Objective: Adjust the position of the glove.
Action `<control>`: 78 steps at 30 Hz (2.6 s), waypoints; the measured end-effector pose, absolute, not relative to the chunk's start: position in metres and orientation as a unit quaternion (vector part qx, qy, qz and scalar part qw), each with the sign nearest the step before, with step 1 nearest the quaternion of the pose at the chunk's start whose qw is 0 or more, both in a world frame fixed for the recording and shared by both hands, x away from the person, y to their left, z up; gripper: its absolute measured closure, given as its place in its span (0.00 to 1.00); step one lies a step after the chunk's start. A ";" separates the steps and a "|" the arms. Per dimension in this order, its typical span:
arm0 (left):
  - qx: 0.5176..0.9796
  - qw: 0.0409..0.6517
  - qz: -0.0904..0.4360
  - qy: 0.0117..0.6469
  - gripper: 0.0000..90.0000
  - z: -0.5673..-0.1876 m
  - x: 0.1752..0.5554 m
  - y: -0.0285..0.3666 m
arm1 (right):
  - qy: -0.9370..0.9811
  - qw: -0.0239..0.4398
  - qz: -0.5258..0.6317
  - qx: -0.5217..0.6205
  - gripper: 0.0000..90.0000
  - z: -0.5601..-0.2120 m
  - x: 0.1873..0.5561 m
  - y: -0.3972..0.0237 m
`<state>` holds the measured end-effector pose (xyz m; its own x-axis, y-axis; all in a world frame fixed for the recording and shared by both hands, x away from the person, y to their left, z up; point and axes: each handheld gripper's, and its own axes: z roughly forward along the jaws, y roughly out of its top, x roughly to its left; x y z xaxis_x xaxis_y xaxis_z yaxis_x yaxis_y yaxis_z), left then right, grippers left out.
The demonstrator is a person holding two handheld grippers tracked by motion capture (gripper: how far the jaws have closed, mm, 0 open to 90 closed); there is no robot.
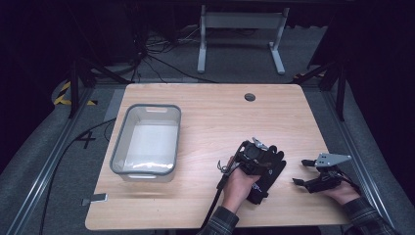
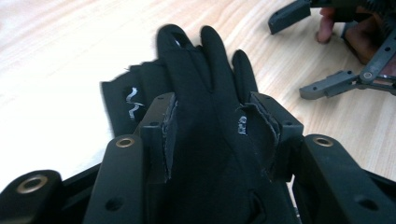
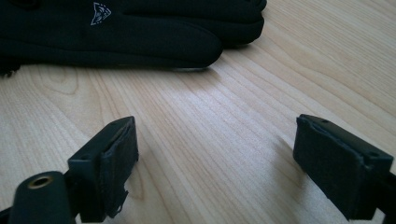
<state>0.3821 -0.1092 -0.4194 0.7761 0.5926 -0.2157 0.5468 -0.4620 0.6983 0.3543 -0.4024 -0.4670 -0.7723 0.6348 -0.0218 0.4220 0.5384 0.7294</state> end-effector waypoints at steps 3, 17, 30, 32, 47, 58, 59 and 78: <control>0.853 0.395 0.036 0.339 0.60 -0.417 0.386 -0.104 | 0.865 0.143 0.371 0.305 0.16 -0.467 0.354 -0.402; 0.854 0.395 0.032 0.337 0.64 -0.425 0.434 -0.108 | 0.865 0.143 0.371 0.306 0.16 -0.467 0.354 -0.402; 0.861 0.384 -0.005 0.334 0.70 -0.444 0.446 -0.121 | 0.865 0.143 0.371 0.305 0.16 -0.467 0.354 -0.402; 0.861 0.385 -0.010 0.332 0.78 -0.445 0.446 -0.122 | 0.865 0.143 0.371 0.305 0.16 -0.467 0.354 -0.402; 0.850 0.424 -0.013 0.313 0.98 -0.420 0.436 -0.112 | 0.865 0.143 0.371 0.305 0.16 -0.467 0.354 -0.403; 0.833 0.451 0.002 0.321 0.98 -0.404 0.431 -0.095 | 0.865 0.143 0.371 0.305 0.16 -0.467 0.354 -0.402; 0.833 0.449 0.004 0.322 0.98 -0.404 0.432 -0.094 | 0.865 0.143 0.371 0.306 0.16 -0.467 0.354 -0.402; 0.851 0.393 0.026 0.348 0.75 -0.418 0.438 -0.072 | 0.864 0.143 0.373 0.308 0.18 -0.467 0.354 -0.404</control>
